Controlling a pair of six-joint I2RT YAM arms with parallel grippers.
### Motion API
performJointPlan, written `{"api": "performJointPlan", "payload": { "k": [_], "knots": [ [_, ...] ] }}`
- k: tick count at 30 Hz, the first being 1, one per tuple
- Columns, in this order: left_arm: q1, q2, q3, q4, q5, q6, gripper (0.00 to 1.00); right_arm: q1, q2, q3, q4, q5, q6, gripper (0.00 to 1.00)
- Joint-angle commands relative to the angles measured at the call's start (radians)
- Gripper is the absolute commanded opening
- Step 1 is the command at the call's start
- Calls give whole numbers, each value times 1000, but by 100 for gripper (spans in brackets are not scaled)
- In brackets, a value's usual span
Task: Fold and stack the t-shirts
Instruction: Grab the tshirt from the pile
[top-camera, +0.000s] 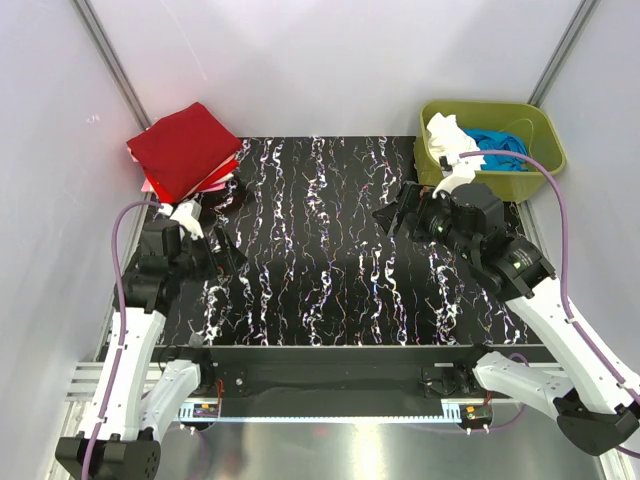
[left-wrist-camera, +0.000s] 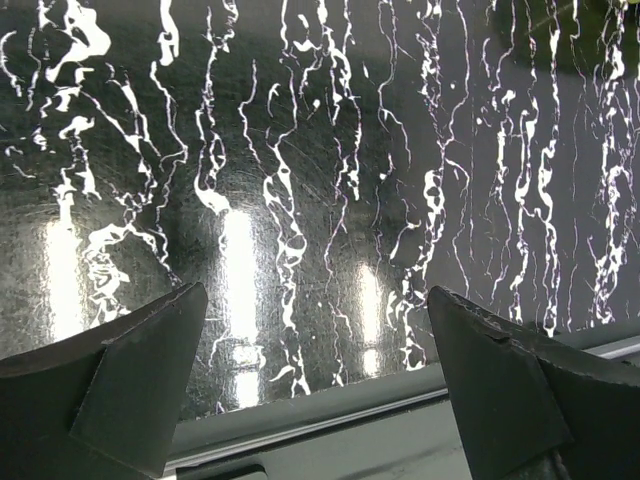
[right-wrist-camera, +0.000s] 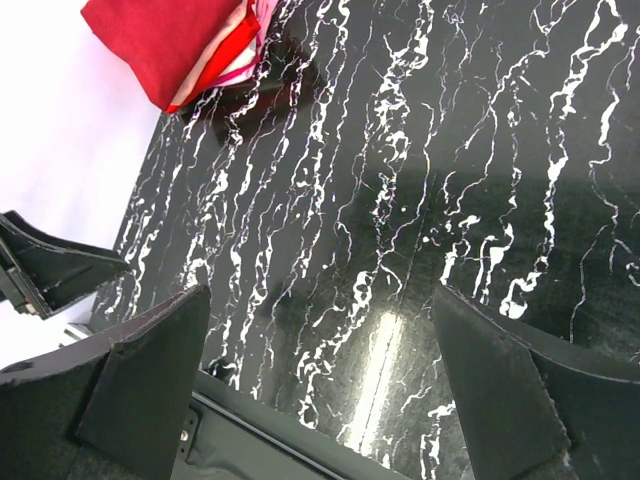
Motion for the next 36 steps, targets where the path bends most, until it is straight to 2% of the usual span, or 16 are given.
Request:
{"api": "performJointPlan", "payload": {
  "k": [1,4,6,7,9,10,12,13,15,17,21,24,27,31,36],
  "knots": [
    [-3,-15,14,32,-28,-10,99,-2,-22,57,36,20,-49,100],
    [-3,-22,14,32,-28,-10,99,-3,-1,103,51,48,-119,100],
    [-3,-31,13,33,-26,-10,99,-2,36,150,26,154,-158,100],
    [-3,-34,13,35,-23,-9,99,-3,99,220,6,248,-168,99],
    [-3,-45,11,36,-23,-9,99,-31,224,352,-50,310,-216,100],
    [-3,-51,11,36,-34,-12,99,-68,272,405,-76,304,-230,100],
    [-3,-67,10,38,-60,-18,99,-239,423,576,-172,252,-210,100],
    [-3,-67,10,35,-66,-21,99,-300,476,633,-209,181,-195,100],
    [-3,-67,10,35,-65,-21,99,-431,627,774,-283,131,-176,100],
    [-3,-58,11,32,-68,-21,99,-476,729,865,-339,88,-175,100],
    [-3,-48,14,25,-85,-27,99,-559,1034,1168,-436,85,-178,100],
    [-3,-59,14,25,-89,-29,99,-597,1163,1340,-456,27,-167,100],
    [-3,-73,11,27,-92,-30,99,-649,1330,1445,-446,-25,-135,100],
    [-3,-80,11,27,-101,-33,99,-686,1408,1427,-357,-114,-100,100],
    [-3,-88,10,30,-109,-35,99,-686,1509,1442,-301,-107,-89,100]
  ]
}}
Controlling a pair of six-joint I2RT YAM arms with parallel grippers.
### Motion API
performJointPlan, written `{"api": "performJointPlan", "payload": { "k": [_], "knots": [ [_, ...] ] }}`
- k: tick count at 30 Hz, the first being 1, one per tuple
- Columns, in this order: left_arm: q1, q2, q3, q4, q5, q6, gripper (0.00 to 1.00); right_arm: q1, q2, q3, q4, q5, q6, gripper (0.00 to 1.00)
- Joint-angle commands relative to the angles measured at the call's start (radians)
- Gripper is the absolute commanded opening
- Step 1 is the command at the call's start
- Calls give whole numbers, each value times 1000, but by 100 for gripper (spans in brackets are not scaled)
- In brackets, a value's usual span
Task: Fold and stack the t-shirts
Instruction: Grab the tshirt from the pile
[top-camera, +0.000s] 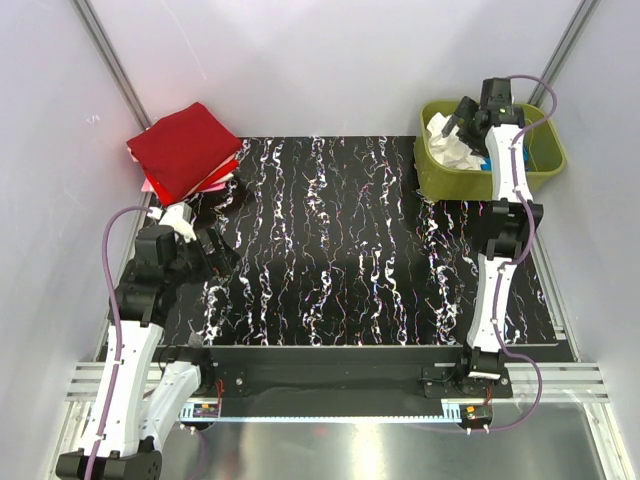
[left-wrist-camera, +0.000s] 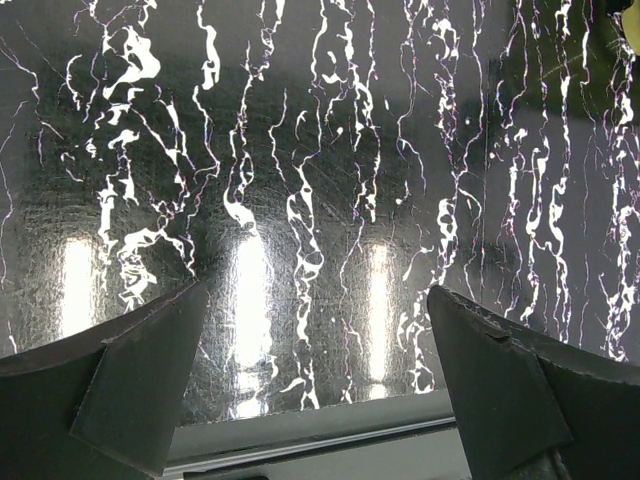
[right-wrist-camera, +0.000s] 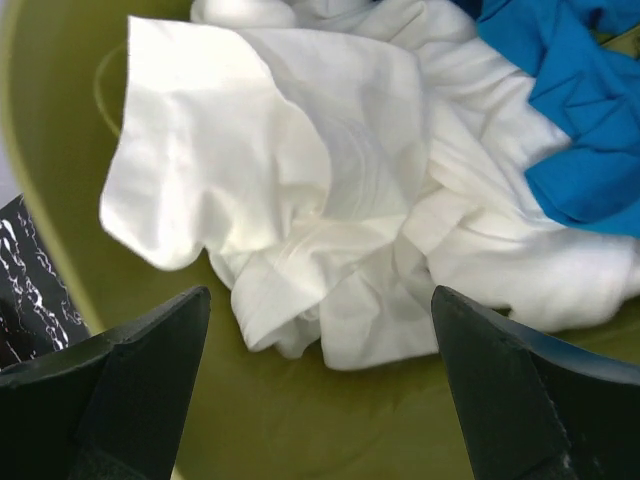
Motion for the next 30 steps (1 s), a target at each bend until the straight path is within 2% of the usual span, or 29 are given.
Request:
{"api": "performJointPlan", "payload": {
  "k": [1,6,8,9,10,12,13,17,20,23,26,27,30],
  "knots": [
    [-3,-12,10,37,-23,-10,99,16,55,63,71,-52,23,100],
    [-3,-4,11,32,-31,-11,99,15,131,73,124,-69,25,100],
    [-3,-3,11,30,-33,-13,99,15,145,76,155,-69,22,91],
    [-3,-1,11,30,-34,-14,99,15,151,77,167,-75,17,83],
    [-3,-1,11,30,-34,-14,99,15,153,79,190,-78,17,48],
    [-3,-1,10,30,-39,-14,99,15,141,79,207,-89,10,13],
    [-3,-3,10,32,-42,-16,99,16,130,79,224,-93,7,0],
    [-3,-10,10,29,-49,-19,99,16,29,68,258,-90,-1,0],
    [-3,-23,8,35,-52,-21,99,36,-119,73,278,-107,-13,0],
    [-3,-27,7,33,-57,-21,99,86,-218,74,313,-181,-35,0],
    [-3,-30,7,32,-63,-24,99,154,-339,89,339,-311,-23,0],
    [-3,-30,7,32,-63,-25,99,191,-394,91,348,-411,-17,0],
    [-3,-32,7,32,-69,-27,99,231,-509,42,429,-582,46,0]
  ]
}}
